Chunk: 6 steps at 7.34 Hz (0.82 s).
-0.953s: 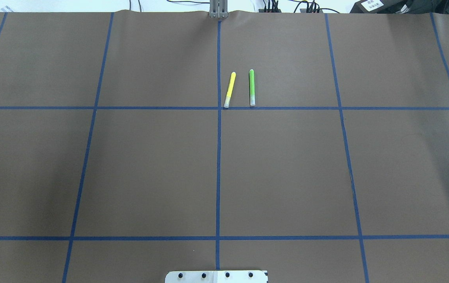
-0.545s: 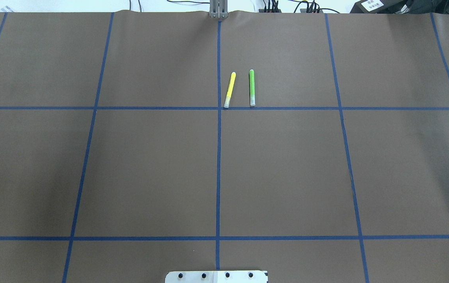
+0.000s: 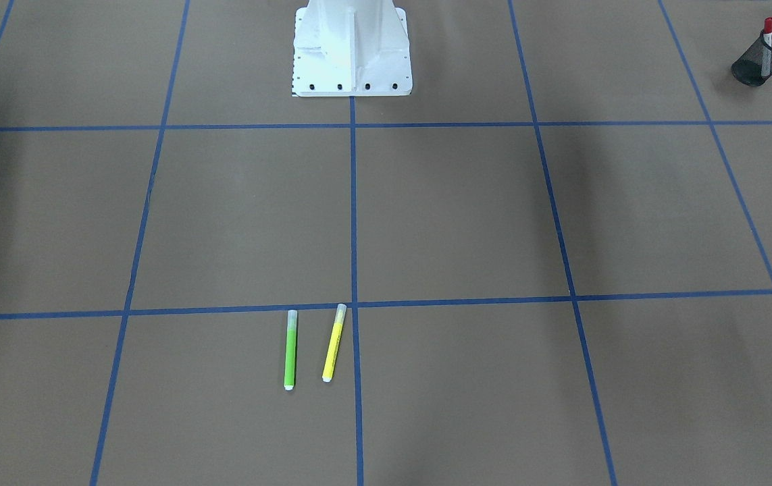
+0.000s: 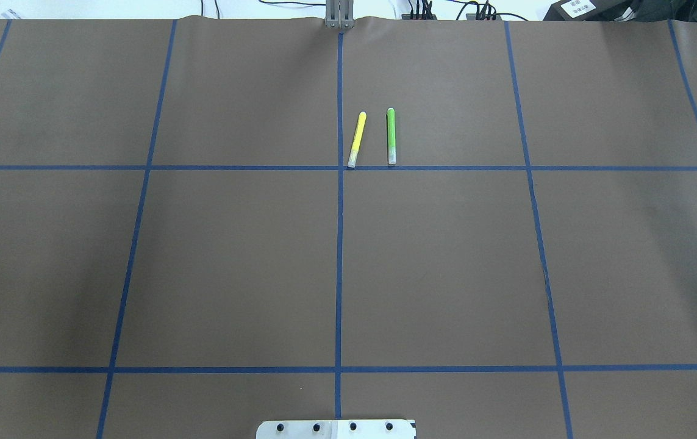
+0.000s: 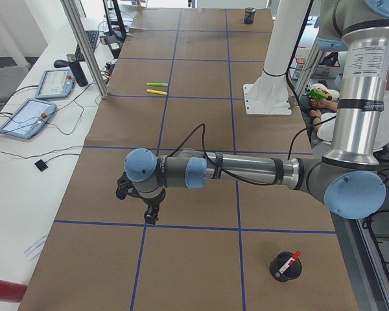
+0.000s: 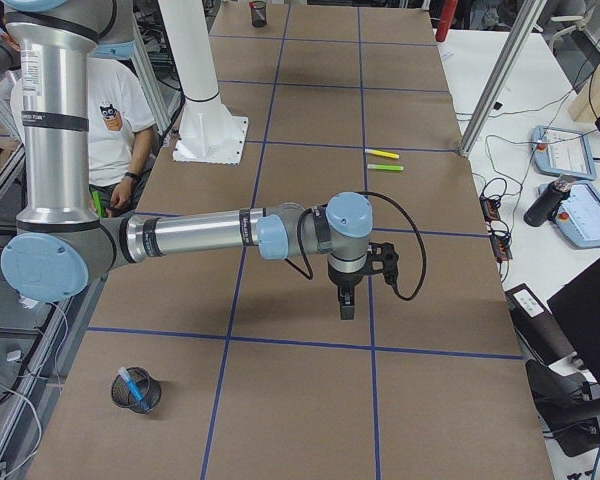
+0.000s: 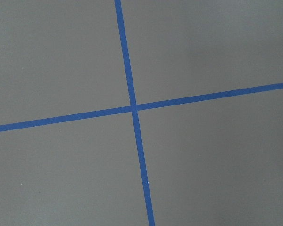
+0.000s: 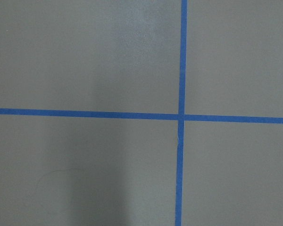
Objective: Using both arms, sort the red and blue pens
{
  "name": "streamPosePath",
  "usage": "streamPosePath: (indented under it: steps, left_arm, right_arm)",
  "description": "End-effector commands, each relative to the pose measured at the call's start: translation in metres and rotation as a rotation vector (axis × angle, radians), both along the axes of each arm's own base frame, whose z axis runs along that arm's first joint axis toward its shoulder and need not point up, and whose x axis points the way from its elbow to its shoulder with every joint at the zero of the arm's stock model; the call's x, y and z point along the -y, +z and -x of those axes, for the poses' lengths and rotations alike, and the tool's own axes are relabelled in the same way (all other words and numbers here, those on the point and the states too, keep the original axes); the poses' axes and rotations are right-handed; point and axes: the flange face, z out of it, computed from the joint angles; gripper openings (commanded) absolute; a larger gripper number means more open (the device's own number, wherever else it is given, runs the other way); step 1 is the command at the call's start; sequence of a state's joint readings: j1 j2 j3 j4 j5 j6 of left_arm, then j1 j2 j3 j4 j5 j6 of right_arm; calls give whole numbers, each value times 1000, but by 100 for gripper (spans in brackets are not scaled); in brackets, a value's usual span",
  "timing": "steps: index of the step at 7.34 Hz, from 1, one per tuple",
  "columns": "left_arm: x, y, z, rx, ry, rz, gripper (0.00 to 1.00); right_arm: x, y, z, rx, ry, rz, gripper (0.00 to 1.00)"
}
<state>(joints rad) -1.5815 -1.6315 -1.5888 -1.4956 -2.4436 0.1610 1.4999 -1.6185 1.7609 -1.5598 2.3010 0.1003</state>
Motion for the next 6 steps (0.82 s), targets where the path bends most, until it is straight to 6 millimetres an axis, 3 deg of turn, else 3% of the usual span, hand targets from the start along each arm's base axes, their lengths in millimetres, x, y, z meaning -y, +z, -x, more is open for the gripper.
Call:
streamPosePath:
  steps: [1,6]
  left_arm:
    - [-3,-3,0,0,1,-8,100]
    - [-3,-19,0,-3,1,-41,100]
  right_arm:
    - [-6,7,-1,-4,-9,13,100]
    - [-6,10,-2,-12,-8,16,100]
